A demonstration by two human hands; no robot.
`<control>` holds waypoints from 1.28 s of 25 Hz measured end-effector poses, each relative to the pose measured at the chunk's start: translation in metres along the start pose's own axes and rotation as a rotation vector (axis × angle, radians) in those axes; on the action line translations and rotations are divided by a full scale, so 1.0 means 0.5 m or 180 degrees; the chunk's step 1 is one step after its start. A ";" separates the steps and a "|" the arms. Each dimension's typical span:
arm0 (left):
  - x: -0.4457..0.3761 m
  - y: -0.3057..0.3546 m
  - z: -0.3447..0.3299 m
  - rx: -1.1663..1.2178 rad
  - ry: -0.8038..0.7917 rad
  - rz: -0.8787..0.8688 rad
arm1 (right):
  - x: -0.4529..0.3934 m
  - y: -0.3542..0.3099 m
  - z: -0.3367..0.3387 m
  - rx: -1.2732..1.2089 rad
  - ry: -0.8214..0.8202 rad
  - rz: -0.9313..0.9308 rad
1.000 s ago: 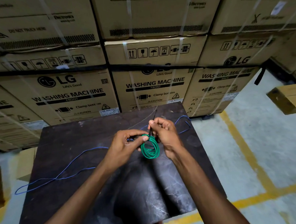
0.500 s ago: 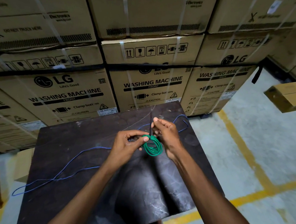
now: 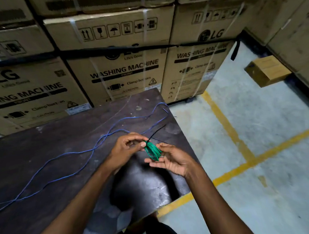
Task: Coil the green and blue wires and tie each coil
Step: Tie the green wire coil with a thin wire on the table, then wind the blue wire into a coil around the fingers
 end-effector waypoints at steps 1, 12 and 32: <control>-0.005 -0.019 -0.016 0.0059 -0.0059 0.0089 | 0.005 0.007 0.021 -0.0126 0.0080 0.0014; -0.137 -0.196 -0.193 0.0393 0.0843 0.0865 | -0.077 -0.018 0.223 0.0586 0.1969 0.0947; -0.329 -0.387 -0.190 0.0328 0.1413 0.1704 | -0.272 -0.066 0.362 0.2119 0.2869 0.1388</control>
Point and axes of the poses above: each hand's wrist, its own x-axis away from the middle knuckle, its own z-axis out of the back of the hand, y = z × x, the point moved 1 cm from there along -x, towards the middle knuckle, and after that the axes turned 7 degrees about -y, right-handed, at the moved point
